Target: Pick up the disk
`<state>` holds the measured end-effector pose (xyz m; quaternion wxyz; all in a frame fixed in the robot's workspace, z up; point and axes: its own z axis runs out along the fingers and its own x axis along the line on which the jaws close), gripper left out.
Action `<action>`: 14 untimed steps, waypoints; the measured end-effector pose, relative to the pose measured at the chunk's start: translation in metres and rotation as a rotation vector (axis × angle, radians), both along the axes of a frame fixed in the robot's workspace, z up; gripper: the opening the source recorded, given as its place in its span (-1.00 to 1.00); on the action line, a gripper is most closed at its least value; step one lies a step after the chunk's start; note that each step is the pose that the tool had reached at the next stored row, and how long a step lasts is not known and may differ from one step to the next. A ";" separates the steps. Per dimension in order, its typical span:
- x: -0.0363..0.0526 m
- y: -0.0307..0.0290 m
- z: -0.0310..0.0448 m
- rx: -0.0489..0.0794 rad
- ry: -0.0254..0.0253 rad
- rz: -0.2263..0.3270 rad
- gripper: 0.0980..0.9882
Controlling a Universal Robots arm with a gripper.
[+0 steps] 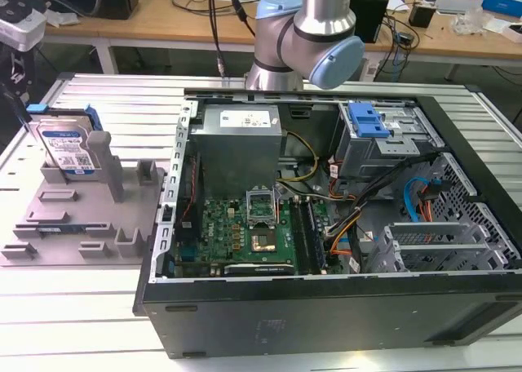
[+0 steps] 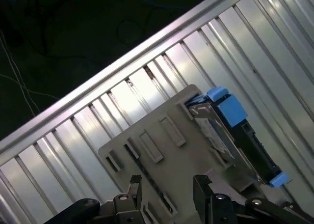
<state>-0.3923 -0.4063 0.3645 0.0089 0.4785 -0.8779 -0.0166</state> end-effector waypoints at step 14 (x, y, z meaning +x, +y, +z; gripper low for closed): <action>0.0001 0.0000 -0.0006 -0.003 -0.0337 0.292 0.00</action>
